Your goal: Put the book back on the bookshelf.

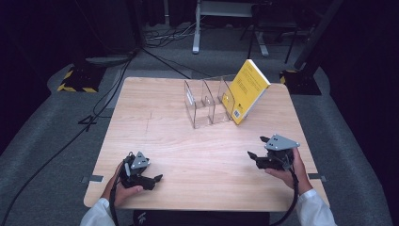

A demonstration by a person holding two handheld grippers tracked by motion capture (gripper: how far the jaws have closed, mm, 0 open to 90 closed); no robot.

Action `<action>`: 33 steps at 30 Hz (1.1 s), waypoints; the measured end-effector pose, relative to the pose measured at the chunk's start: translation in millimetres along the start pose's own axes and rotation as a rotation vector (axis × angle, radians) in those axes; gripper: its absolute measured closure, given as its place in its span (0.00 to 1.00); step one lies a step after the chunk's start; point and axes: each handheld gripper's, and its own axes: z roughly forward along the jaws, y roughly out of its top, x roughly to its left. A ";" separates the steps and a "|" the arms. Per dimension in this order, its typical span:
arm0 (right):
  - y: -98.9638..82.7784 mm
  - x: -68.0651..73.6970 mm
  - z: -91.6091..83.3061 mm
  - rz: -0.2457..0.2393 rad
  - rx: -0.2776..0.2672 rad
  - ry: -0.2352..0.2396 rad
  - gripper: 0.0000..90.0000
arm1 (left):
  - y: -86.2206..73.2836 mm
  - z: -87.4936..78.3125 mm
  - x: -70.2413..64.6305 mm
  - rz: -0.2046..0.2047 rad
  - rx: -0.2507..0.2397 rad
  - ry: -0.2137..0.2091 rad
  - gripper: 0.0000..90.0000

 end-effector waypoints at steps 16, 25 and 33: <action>-39.0 2.5 -10.2 0.001 0.074 -0.015 0.29 | 0.0 0.0 0.0 0.000 0.000 0.000 0.17; -66.2 1.5 -17.1 0.017 0.114 -0.027 0.28 | 0.0 0.0 0.0 0.000 0.000 0.000 0.17; -97.0 -5.1 -29.4 0.061 0.136 -0.029 0.27 | 0.0 0.0 0.1 0.000 0.000 0.000 0.17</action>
